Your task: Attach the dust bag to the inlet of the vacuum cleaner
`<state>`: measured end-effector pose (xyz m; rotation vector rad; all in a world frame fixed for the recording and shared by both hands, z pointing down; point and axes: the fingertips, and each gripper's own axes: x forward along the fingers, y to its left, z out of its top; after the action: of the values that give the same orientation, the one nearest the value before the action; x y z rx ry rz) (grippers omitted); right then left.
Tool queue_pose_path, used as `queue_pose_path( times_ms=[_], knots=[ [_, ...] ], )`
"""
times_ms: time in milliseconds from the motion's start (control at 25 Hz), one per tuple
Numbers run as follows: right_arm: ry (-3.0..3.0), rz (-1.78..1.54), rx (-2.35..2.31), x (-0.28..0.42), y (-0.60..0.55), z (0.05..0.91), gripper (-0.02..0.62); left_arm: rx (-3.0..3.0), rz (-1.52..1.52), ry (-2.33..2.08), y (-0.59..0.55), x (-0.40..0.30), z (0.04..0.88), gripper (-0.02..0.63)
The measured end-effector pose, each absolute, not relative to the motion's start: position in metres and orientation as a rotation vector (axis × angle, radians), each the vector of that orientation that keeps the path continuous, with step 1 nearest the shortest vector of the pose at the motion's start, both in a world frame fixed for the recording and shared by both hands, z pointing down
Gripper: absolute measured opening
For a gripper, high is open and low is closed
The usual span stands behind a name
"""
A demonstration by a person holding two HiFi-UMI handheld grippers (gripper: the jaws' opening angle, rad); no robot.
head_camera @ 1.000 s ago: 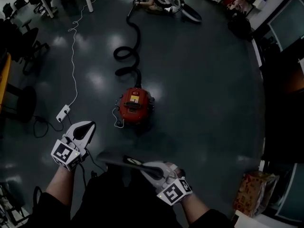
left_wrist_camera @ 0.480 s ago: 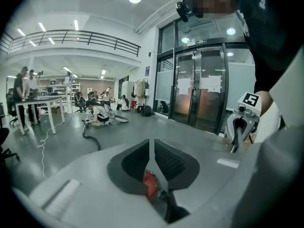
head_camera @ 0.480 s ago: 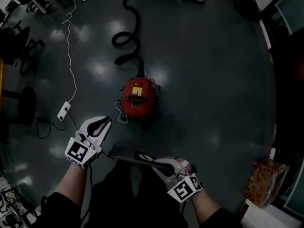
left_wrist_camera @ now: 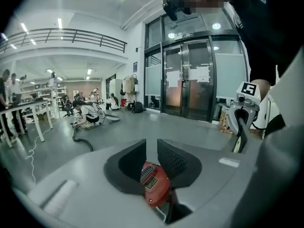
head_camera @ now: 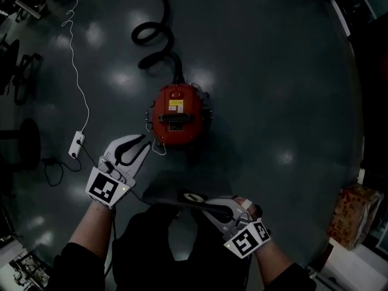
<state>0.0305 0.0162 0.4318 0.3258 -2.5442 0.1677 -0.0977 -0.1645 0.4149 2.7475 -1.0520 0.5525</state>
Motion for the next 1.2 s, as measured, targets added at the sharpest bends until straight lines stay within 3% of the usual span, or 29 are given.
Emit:
queue_pose_path(
  times_ms=[800,1200],
  knots=[
    [-2.622,0.197,0.208,0.009,0.006,0.571,0.028,2.902,0.585,-0.996,-0.216,-0.077,0.565,0.179],
    [-2.615,0.211,0.074,0.015,0.006,0.627,0.026,3.117,0.777,-0.804,-0.226,-0.078,0.614,0.202]
  ],
)
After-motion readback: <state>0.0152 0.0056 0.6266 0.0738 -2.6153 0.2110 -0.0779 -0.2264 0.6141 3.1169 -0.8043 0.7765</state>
